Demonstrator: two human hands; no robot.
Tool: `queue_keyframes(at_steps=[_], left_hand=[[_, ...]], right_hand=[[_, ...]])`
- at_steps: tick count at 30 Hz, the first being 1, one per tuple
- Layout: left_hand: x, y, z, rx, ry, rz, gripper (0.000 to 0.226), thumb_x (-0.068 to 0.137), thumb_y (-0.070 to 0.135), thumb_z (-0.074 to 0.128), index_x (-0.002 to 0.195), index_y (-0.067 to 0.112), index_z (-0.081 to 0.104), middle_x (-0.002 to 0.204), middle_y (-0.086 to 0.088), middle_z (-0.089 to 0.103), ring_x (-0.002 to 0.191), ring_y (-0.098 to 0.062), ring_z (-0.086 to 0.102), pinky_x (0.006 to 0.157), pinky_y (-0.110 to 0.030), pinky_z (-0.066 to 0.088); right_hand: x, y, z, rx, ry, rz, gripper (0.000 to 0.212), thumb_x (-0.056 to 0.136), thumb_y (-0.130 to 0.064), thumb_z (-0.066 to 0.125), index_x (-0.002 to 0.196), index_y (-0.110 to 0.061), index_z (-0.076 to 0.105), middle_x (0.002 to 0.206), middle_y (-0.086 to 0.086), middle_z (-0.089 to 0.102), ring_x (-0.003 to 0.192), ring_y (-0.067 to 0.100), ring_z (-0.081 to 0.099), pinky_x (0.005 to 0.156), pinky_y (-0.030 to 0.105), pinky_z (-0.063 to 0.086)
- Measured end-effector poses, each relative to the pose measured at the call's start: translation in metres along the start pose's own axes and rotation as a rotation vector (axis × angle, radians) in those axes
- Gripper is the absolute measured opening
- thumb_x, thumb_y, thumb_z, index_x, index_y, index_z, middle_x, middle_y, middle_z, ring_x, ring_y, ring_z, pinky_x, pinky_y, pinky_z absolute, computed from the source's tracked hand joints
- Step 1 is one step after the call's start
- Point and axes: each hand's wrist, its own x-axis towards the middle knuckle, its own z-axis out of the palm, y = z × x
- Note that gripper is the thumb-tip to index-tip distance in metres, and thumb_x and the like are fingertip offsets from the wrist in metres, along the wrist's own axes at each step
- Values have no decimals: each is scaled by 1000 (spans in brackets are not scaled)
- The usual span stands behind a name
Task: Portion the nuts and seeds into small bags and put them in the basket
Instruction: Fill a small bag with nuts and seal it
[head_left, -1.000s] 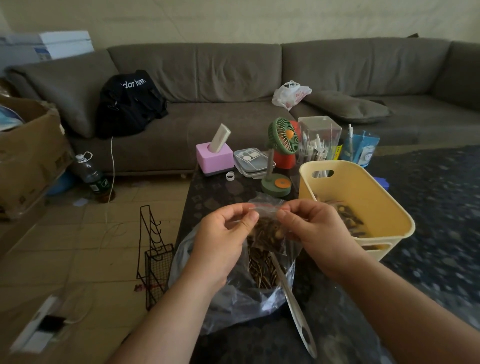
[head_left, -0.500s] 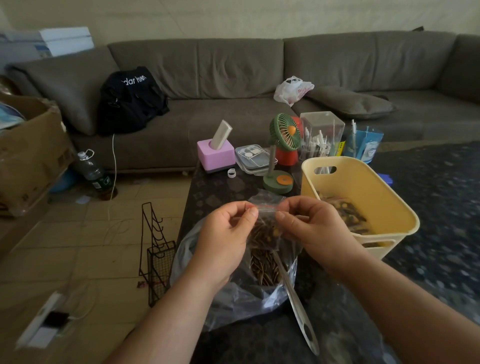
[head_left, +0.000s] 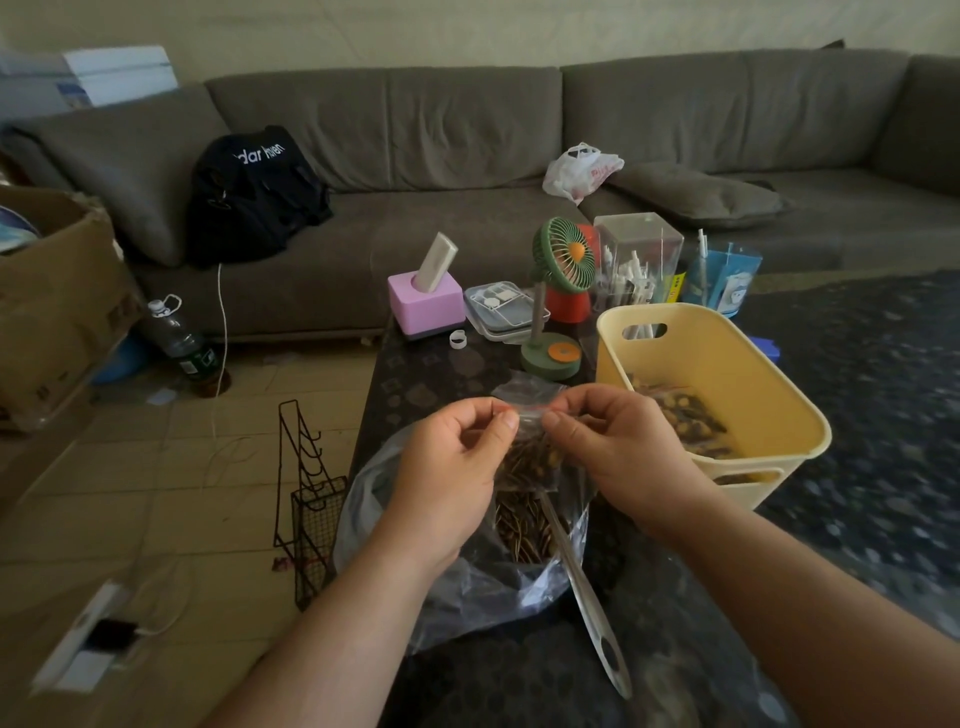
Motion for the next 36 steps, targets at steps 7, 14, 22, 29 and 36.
queue_keyframes(at_steps=[7, 14, 22, 29, 36], left_hand=[[-2, -1, 0, 7, 40, 6, 10, 104, 22, 67, 104, 25, 77, 94, 8, 80, 90, -8, 76, 78, -20, 59], [-1, -2, 1, -1, 25, -3, 10, 104, 22, 68, 103, 26, 78, 96, 6, 81, 94, -11, 76, 88, -31, 62], [-1, -1, 2, 24, 11, 0, 11, 104, 22, 68, 103, 26, 77, 95, 10, 80, 92, -5, 76, 79, -19, 58], [-2, -1, 4, 35, 15, 10, 10, 104, 22, 68, 105, 26, 76, 95, 13, 79, 91, -1, 74, 76, -13, 55], [-3, -1, 4, 13, 8, 6, 11, 105, 21, 67, 104, 27, 76, 96, 12, 80, 93, -2, 75, 78, -14, 56]], right_hand=[[-2, 0, -1, 68, -46, 30, 2, 95, -20, 76, 96, -19, 76, 91, 18, 77, 86, 37, 74, 84, 49, 62], [-2, -2, 2, 48, -25, 9, 4, 96, -18, 74, 94, -20, 77, 88, 14, 77, 79, 30, 72, 81, 48, 62], [-5, -4, 2, -12, -13, -28, 5, 97, -19, 73, 92, -17, 75, 84, 21, 71, 72, 25, 63, 73, 50, 59], [-2, 1, 4, -2, 1, -24, 7, 97, -19, 74, 90, -20, 75, 84, 21, 71, 71, 22, 62, 74, 49, 58], [-1, 0, 8, 16, -8, -28, 4, 95, -18, 75, 91, -16, 74, 82, 13, 74, 72, 16, 64, 71, 36, 59]])
